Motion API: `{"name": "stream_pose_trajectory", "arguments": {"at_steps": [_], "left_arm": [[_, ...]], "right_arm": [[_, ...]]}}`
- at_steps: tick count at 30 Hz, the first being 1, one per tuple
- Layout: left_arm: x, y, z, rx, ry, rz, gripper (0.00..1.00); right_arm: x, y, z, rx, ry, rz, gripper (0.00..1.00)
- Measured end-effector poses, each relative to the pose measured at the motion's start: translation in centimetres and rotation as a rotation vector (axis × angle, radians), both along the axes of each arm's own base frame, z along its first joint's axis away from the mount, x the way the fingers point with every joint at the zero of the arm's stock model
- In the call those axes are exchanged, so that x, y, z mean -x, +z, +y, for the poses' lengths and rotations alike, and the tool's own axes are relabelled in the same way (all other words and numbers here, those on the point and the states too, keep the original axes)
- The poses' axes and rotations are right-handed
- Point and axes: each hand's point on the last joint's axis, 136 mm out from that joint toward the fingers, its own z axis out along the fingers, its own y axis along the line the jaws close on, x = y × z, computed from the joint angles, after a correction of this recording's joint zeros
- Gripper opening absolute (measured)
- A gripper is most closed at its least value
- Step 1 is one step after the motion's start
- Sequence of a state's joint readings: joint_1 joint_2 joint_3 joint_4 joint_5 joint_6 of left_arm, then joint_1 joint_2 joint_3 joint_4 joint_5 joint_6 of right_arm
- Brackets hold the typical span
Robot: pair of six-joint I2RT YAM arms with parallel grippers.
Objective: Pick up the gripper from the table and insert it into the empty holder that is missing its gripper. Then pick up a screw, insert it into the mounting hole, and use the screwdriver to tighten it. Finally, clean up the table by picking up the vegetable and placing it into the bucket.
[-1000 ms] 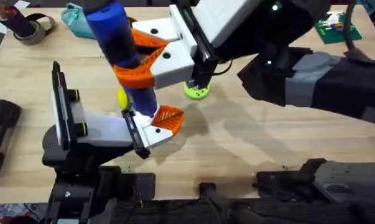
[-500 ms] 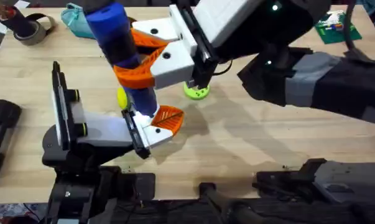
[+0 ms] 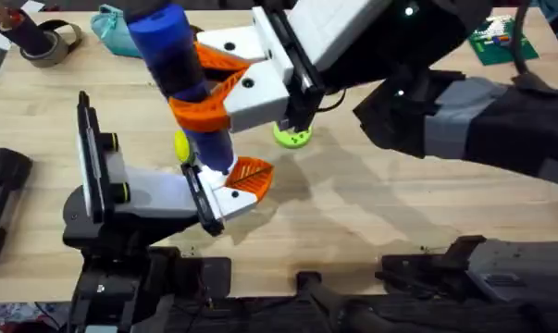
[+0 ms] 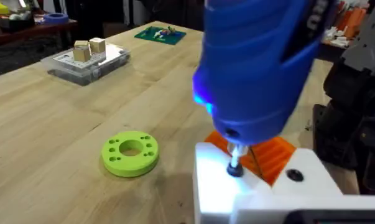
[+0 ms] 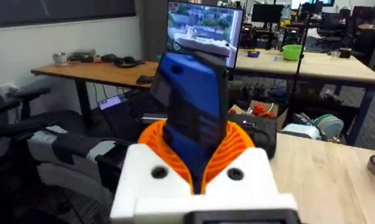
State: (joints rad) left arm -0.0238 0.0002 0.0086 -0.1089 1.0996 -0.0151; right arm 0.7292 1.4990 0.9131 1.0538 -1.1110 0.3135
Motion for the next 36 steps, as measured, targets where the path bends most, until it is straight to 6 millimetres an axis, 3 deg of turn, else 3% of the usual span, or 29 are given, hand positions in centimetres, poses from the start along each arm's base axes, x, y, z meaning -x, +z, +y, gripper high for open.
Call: {"name": "stream_pose_trajectory", "arguments": {"at_steps": [36], "left_arm": [[0.00, 0.00, 0.00, 0.000, 0.000, 0.000, 0.012]], "right_arm": [[-0.13, -0.48, 0.01, 0.008, -0.008, 0.013, 0.048]]}}
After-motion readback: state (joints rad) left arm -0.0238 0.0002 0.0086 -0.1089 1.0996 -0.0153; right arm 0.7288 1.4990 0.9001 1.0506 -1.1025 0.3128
